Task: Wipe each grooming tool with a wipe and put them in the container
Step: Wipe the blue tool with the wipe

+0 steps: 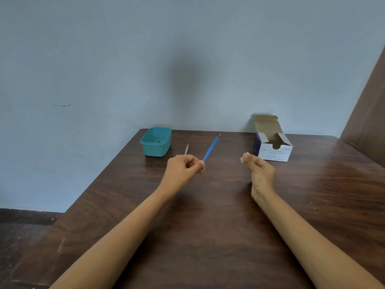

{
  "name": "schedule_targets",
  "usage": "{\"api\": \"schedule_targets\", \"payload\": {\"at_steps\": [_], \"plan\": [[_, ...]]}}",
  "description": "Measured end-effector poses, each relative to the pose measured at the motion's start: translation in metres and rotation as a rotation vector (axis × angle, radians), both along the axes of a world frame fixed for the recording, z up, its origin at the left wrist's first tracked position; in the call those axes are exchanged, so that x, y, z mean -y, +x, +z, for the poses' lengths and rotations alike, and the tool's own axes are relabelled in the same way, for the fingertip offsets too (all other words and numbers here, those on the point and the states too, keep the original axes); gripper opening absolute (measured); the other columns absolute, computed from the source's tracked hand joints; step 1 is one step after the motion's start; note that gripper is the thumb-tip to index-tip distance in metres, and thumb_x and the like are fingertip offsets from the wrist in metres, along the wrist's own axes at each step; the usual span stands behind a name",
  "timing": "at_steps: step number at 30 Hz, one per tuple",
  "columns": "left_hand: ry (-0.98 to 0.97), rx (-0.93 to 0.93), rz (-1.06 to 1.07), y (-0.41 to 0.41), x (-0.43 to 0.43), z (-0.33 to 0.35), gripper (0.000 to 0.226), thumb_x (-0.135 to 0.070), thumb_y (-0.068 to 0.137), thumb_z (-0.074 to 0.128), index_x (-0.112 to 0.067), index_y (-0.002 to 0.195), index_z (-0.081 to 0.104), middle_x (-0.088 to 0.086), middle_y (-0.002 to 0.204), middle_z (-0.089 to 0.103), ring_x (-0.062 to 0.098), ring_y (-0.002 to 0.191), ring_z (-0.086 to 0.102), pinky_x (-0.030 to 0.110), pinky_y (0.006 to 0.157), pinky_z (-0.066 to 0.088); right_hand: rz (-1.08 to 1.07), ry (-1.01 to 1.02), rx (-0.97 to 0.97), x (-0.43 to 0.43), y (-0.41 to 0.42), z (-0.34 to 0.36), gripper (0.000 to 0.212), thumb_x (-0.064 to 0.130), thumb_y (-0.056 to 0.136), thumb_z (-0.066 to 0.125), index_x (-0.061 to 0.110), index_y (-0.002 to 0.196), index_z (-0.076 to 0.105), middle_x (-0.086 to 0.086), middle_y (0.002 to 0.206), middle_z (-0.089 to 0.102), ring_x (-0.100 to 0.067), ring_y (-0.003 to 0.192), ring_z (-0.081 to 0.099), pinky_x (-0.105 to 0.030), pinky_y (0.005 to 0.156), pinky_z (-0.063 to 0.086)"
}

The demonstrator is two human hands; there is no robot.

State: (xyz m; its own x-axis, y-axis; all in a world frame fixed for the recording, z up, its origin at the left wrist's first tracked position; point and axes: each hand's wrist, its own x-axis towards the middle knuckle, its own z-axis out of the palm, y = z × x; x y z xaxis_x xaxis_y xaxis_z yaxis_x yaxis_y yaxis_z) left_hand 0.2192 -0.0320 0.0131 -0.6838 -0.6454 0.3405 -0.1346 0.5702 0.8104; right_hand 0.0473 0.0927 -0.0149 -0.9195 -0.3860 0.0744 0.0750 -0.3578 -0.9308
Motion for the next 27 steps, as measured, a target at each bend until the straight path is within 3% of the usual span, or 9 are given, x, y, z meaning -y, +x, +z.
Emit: {"api": "schedule_targets", "payload": {"at_steps": [2, 4, 8, 11, 16, 20, 23, 27], "plan": [[0.059, -0.037, 0.066, 0.007, 0.013, 0.008, 0.014, -0.024, 0.086, 0.068, -0.014, 0.079, 0.075, -0.004, 0.070, 0.073, 0.001, 0.070, 0.068, 0.016, 0.075, 0.053, 0.030, 0.040, -0.050, 0.004, 0.008, -0.004, 0.009, 0.018, 0.078, 0.075, 0.010, 0.081, 0.072, 0.002, 0.085, 0.072, 0.007, 0.085, 0.065, -0.010, 0.083, 0.044], [0.094, -0.046, 0.138, 0.015, 0.027, 0.015, 0.014, -0.022, 0.086, 0.068, -0.013, 0.078, 0.075, -0.004, 0.071, 0.073, -0.006, 0.067, 0.064, 0.007, 0.068, 0.048, 0.066, 0.068, -0.103, 0.008, 0.014, -0.006, 0.014, 0.015, 0.080, 0.074, 0.004, 0.088, 0.071, 0.002, 0.083, 0.071, 0.011, 0.075, 0.064, -0.002, 0.070, 0.044], [0.129, -0.001, 0.263, 0.032, 0.060, 0.029, 0.018, -0.021, 0.084, 0.067, -0.008, 0.075, 0.076, -0.001, 0.072, 0.073, -0.004, 0.060, 0.062, 0.003, 0.062, 0.043, 0.155, 0.108, -0.168, 0.019, 0.017, -0.006, 0.009, 0.015, 0.079, 0.074, 0.007, 0.083, 0.072, -0.001, 0.079, 0.071, 0.006, 0.071, 0.065, -0.002, 0.067, 0.045], [0.161, 0.060, 0.328, 0.044, 0.089, 0.042, 0.016, -0.021, 0.080, 0.069, -0.009, 0.072, 0.075, -0.001, 0.071, 0.074, 0.006, 0.064, 0.064, 0.016, 0.070, 0.049, 0.172, 0.113, -0.169, 0.037, 0.020, -0.003, 0.006, 0.015, 0.078, 0.074, 0.010, 0.077, 0.072, 0.001, 0.077, 0.071, 0.005, 0.072, 0.065, -0.004, 0.067, 0.045], [0.145, 0.227, 0.434, 0.044, 0.130, 0.073, 0.010, -0.014, 0.076, 0.067, -0.007, 0.073, 0.074, 0.002, 0.072, 0.072, 0.007, 0.063, 0.060, 0.020, 0.062, 0.048, 0.173, 0.066, -0.137, 0.074, 0.028, 0.003, 0.011, 0.011, 0.080, 0.074, 0.004, 0.073, 0.069, 0.001, 0.078, 0.069, 0.007, 0.078, 0.065, -0.002, 0.067, 0.044], [0.056, 0.466, 0.493, 0.026, 0.154, 0.083, 0.007, -0.014, 0.070, 0.068, -0.009, 0.072, 0.072, 0.002, 0.079, 0.075, 0.012, 0.072, 0.066, 0.031, 0.085, 0.055, 0.135, 0.066, -0.091, 0.104, 0.031, 0.001, 0.013, 0.018, 0.078, 0.077, 0.013, 0.068, 0.070, -0.002, 0.086, 0.072, -0.004, 0.093, 0.066, -0.011, 0.077, 0.043], [-0.038, 0.609, 0.507, 0.010, 0.161, 0.081, 0.005, -0.013, 0.070, 0.067, -0.013, 0.066, 0.066, 0.000, 0.082, 0.075, 0.011, 0.072, 0.067, 0.026, 0.077, 0.053, 0.095, 0.102, -0.099, 0.118, 0.033, -0.006, 0.011, 0.021, 0.077, 0.078, 0.017, 0.069, 0.071, -0.002, 0.089, 0.074, -0.009, 0.094, 0.067, -0.017, 0.082, 0.047], [-0.174, 0.758, 0.521, -0.007, 0.161, 0.081, 0.010, -0.008, 0.069, 0.065, -0.014, 0.077, 0.066, 0.001, 0.088, 0.062, 0.015, 0.075, 0.064, 0.020, 0.054, 0.037, 0.060, 0.141, -0.136, 0.122, 0.034, -0.012, 0.010, 0.025, 0.076, 0.079, 0.024, 0.072, 0.070, 0.000, 0.084, 0.074, -0.013, 0.089, 0.068, -0.019, 0.080, 0.047]]}}
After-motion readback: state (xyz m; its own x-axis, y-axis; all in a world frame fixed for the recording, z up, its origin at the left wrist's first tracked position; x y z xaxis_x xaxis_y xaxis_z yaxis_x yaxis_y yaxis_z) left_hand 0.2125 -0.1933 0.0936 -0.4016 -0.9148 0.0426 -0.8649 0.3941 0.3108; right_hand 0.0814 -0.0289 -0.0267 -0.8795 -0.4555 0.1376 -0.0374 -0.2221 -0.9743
